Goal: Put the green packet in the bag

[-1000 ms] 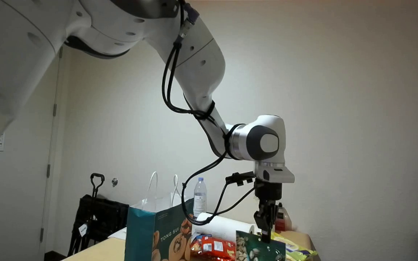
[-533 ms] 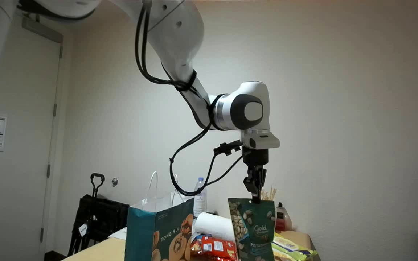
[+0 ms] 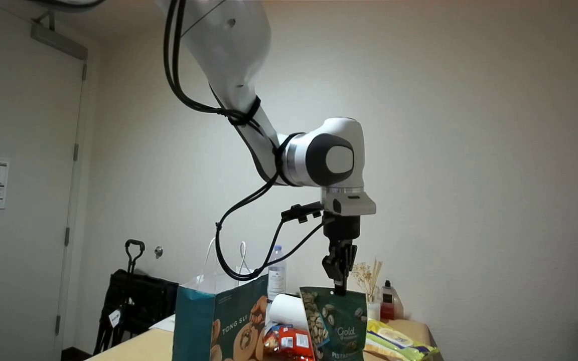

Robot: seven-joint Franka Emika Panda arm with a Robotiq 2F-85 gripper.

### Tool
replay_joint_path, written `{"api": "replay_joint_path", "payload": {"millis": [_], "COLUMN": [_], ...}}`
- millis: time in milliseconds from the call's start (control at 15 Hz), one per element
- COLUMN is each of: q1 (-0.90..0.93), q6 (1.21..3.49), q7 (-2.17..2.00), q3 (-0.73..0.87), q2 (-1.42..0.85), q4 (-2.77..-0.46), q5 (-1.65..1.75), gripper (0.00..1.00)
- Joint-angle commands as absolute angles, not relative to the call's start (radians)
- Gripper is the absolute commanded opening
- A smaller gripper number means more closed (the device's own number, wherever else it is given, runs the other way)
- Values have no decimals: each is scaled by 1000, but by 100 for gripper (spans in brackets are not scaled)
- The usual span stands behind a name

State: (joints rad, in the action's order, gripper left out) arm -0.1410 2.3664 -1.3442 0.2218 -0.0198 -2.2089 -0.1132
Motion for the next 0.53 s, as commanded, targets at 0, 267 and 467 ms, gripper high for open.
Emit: {"api": "replay_joint_path", "payload": {"millis": [0, 267, 467], "q1": [-154, -153, -154], "q6": [2364, 2364, 2369], "q7": [-1344, -1344, -1334], "q3": [207, 205, 205], "q2": [-24, -30, -37], "q4": [-2215, -2218, -2218], "q5": [-110, -109, -119], "gripper": [1, 1, 0]}}
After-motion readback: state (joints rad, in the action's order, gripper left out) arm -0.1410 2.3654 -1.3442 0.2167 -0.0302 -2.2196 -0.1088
